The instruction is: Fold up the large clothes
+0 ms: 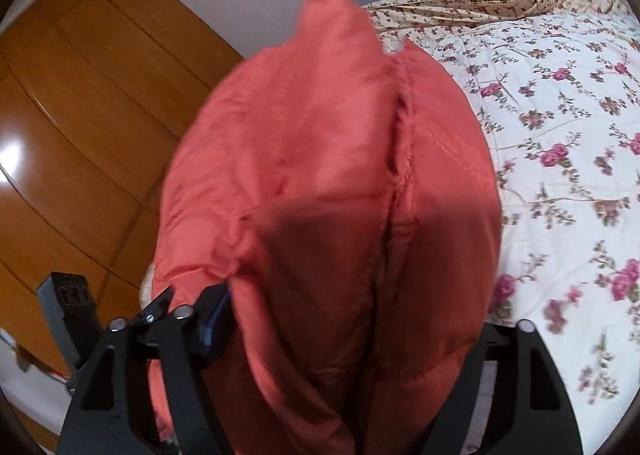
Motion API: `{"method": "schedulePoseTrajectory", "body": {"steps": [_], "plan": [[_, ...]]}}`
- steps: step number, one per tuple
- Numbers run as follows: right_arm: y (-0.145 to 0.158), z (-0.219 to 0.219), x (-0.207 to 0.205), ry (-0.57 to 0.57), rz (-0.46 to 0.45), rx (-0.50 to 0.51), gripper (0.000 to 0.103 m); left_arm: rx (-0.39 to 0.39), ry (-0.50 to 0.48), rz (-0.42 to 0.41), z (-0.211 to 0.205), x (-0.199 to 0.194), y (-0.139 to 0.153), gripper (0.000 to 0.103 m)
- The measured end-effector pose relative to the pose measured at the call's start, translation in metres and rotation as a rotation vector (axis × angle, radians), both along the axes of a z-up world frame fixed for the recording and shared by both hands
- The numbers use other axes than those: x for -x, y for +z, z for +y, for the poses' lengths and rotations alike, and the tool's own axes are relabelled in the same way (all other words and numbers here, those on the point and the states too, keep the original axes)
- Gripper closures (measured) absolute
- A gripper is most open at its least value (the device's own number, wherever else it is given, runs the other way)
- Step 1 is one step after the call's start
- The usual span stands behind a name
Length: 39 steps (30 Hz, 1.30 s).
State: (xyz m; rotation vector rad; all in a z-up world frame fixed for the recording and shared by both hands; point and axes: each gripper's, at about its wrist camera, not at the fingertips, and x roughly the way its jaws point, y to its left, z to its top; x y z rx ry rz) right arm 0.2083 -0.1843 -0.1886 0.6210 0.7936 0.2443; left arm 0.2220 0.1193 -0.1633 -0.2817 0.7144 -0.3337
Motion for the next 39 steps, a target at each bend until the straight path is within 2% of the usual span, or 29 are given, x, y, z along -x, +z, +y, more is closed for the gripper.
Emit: {"method": "schedulePoseTrajectory", "body": {"steps": [2, 4, 7, 9, 11, 12, 15, 17, 19, 21, 24, 27, 34, 39], "plan": [[-0.004, 0.006, 0.006, -0.015, -0.003, 0.007, 0.019, 0.017, 0.033, -0.004, 0.005, 0.008, -0.007, 0.03], [-0.005, 0.006, 0.013, -0.033, 0.006, 0.019, 0.019, -0.029, 0.043, -0.037, -0.002, 0.02, -0.005, 0.029], [0.005, -0.003, 0.028, -0.092, 0.03, 0.056, 0.02, -0.085, 0.068, -0.065, -0.013, 0.034, 0.006, 0.029], [0.014, -0.005, 0.046, -0.148, 0.023, 0.088, 0.019, -0.07, 0.089, -0.103, -0.013, 0.041, 0.016, 0.028], [0.019, -0.007, 0.052, -0.185, 0.023, 0.134, 0.019, -0.028, 0.08, -0.167, -0.013, 0.048, 0.029, 0.02], [0.019, -0.005, 0.055, -0.196, 0.04, 0.183, 0.018, -0.033, 0.072, -0.189, -0.017, 0.048, 0.034, 0.014], [0.019, 0.004, 0.061, -0.217, 0.074, 0.326, 0.018, -0.165, 0.04, -0.183, -0.041, 0.035, 0.036, 0.014], [0.013, 0.011, 0.066, -0.221, 0.101, 0.376, 0.017, -0.295, 0.03, -0.132, -0.059, 0.021, 0.022, 0.013], [0.003, 0.009, 0.064, -0.226, 0.132, 0.353, 0.015, -0.327, 0.035, -0.121, -0.062, 0.014, 0.013, 0.008], [-0.005, 0.005, 0.071, -0.239, 0.146, 0.31, 0.011, -0.346, 0.038, -0.1, -0.064, 0.009, 0.008, 0.008], [-0.008, 0.005, 0.082, -0.251, 0.16, 0.28, 0.008, -0.36, 0.035, -0.091, -0.062, 0.009, 0.005, 0.008], [-0.001, 0.002, 0.083, -0.251, 0.173, 0.267, 0.008, -0.332, 0.042, -0.068, -0.058, 0.014, 0.007, 0.008], [0.025, 0.01, 0.092, -0.254, 0.164, 0.358, 0.005, -0.222, 0.075, -0.02, -0.044, 0.048, 0.015, 0.004], [0.046, 0.026, 0.111, -0.232, 0.114, 0.394, 0.002, -0.25, 0.093, -0.036, -0.045, 0.081, 0.021, 0.003]]}}
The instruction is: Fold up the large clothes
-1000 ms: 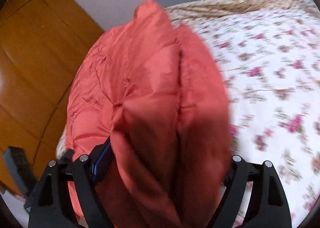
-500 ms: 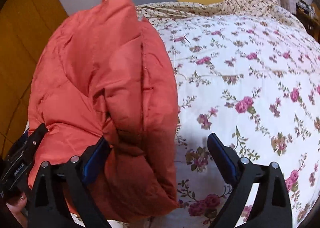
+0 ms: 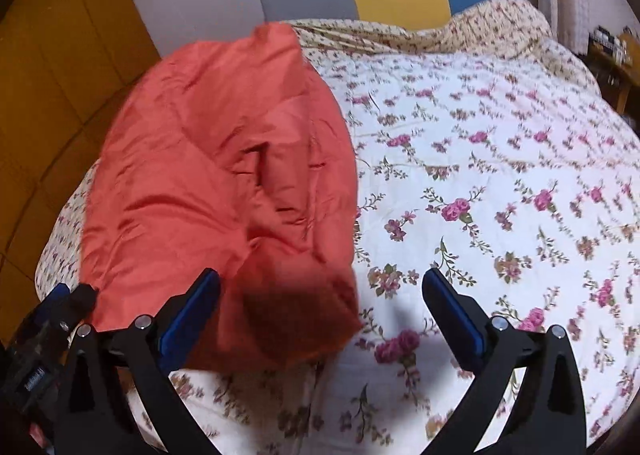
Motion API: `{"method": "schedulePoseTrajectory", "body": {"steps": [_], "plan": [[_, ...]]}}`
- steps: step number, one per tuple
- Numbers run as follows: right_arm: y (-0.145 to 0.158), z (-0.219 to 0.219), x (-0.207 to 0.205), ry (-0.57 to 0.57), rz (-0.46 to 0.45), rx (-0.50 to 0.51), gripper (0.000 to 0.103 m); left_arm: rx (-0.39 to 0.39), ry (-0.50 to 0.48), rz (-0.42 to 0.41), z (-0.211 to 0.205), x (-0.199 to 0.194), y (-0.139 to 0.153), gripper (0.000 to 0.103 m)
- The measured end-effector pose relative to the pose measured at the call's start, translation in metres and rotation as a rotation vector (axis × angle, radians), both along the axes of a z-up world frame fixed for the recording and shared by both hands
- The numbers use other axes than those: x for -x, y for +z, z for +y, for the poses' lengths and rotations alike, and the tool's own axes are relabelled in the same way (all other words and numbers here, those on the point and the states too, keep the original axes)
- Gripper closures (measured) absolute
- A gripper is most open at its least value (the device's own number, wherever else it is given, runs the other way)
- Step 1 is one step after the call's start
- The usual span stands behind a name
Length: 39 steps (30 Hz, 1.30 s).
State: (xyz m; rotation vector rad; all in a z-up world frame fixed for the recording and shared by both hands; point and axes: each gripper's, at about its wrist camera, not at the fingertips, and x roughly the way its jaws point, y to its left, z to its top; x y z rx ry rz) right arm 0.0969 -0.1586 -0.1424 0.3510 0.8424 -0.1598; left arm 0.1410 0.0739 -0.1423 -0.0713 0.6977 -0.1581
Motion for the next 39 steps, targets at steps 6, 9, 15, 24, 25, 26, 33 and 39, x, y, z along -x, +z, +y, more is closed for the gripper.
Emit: {"method": "schedulePoseTrajectory", "body": {"steps": [6, 9, 15, 24, 25, 26, 33, 39], "plan": [[0.014, 0.015, 0.022, 0.022, -0.026, 0.019, 0.002, -0.044, 0.051, -0.003, 0.003, 0.033, 0.007, 0.003], [0.02, 0.022, 0.039, 0.03, -0.053, 0.035, 0.002, -0.085, 0.079, -0.006, 0.004, 0.047, 0.01, 0.003], [0.026, 0.035, 0.067, 0.042, -0.072, 0.088, 0.002, -0.159, 0.106, -0.019, 0.002, 0.07, 0.015, 0.003], [0.03, 0.044, 0.084, 0.067, -0.096, 0.135, 0.002, -0.125, 0.127, -0.046, 0.009, 0.087, 0.028, 0.003], [0.032, 0.045, 0.085, 0.069, -0.101, 0.139, 0.002, -0.124, 0.13, -0.05, 0.009, 0.088, 0.029, 0.003], [0.033, 0.046, 0.086, 0.072, -0.108, 0.147, 0.002, -0.123, 0.134, -0.053, 0.009, 0.088, 0.03, 0.003], [0.038, 0.051, 0.089, 0.088, -0.131, 0.177, 0.002, -0.118, 0.131, -0.053, 0.008, 0.09, 0.03, 0.003], [0.036, 0.049, 0.089, 0.082, -0.127, 0.175, 0.002, -0.113, 0.126, -0.052, 0.009, 0.09, 0.031, 0.003]]}}
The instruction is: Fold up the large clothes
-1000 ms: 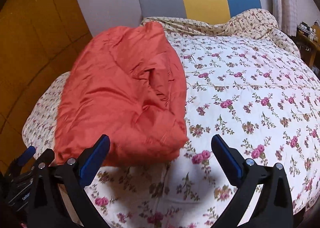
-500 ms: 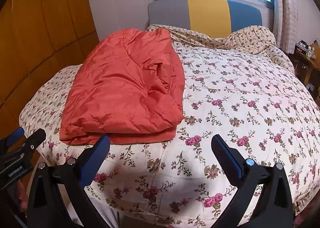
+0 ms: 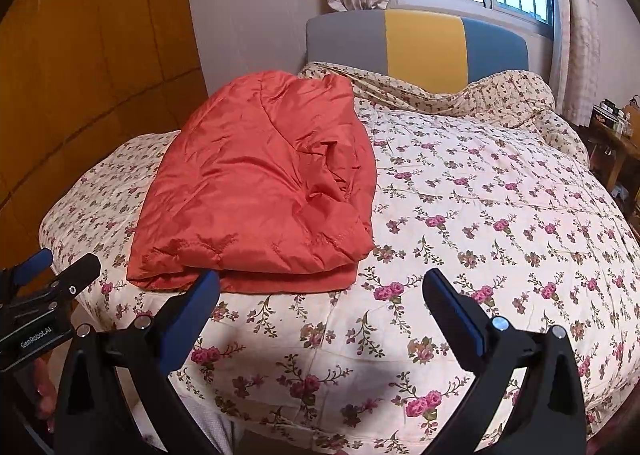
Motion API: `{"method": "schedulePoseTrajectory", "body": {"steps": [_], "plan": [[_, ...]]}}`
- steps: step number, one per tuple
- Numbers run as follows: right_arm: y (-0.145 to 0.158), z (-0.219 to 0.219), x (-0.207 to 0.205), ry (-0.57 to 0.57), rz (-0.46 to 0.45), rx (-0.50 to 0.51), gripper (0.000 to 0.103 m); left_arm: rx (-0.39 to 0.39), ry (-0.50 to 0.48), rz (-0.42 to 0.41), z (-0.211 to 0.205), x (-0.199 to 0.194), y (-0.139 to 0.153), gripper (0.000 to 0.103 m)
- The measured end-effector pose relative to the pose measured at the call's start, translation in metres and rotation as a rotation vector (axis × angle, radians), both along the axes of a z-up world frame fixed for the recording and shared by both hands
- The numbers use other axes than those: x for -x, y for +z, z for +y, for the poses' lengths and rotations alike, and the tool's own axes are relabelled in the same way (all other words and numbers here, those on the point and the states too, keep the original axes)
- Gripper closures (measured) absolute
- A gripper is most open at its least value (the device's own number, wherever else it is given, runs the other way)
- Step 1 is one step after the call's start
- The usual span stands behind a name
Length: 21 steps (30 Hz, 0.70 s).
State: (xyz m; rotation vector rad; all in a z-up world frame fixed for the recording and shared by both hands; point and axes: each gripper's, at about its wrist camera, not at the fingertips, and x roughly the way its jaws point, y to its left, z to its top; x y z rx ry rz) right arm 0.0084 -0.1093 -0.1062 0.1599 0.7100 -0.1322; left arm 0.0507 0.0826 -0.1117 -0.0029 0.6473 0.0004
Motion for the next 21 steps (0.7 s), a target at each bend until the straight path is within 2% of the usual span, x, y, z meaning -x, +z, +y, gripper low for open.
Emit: {"method": "schedulePoseTrajectory", "body": {"steps": [21], "plan": [[-0.0022, -0.001, 0.0008, 0.002, -0.003, -0.005, 0.002, 0.008, -0.008, 0.014, -0.0022, 0.0002, -0.0036, 0.003]]}}
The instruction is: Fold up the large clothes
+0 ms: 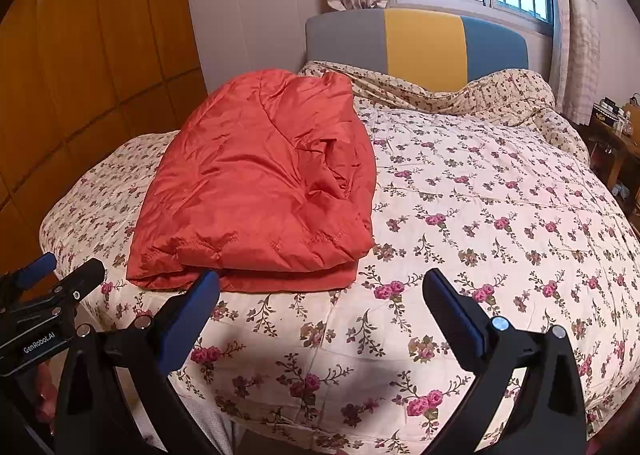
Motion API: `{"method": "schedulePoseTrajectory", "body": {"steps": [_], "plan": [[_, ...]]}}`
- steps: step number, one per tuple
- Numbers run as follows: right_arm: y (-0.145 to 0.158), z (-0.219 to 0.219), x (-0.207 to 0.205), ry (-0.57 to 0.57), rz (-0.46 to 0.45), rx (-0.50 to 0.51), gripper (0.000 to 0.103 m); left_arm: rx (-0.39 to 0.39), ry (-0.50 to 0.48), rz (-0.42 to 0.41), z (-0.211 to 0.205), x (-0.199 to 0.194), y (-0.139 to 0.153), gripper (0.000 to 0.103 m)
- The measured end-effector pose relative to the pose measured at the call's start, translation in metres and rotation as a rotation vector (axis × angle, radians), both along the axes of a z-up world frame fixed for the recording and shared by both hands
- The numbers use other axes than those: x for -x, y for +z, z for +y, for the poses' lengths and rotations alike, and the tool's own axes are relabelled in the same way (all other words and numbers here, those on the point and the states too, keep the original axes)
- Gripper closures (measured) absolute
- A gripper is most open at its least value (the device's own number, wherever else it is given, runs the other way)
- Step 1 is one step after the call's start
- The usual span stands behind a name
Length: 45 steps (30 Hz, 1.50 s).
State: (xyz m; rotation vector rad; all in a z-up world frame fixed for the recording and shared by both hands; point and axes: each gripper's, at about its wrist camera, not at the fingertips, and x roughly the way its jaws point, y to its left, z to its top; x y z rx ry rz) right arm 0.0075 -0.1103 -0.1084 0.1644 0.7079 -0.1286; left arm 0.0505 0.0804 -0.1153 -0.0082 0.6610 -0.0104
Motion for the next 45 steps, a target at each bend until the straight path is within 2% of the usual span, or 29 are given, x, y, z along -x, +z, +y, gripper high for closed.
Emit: {"method": "schedulePoseTrajectory", "body": {"steps": [28, 35, 45], "plan": [[-0.002, 0.003, -0.001, 0.006, 0.008, -0.008, 0.002, 0.011, 0.006, 0.009, -0.004, 0.001, -0.001, 0.003], [-0.005, 0.002, -0.003, 0.004, 0.015, -0.015, 0.002, -0.012, -0.011, -0.006, -0.01, 0.004, -0.001, 0.003], [-0.01, -0.002, -0.005, -0.005, 0.028, -0.032, 0.002, 0.028, -0.007, 0.027, -0.01, 0.001, -0.005, 0.003]]}}
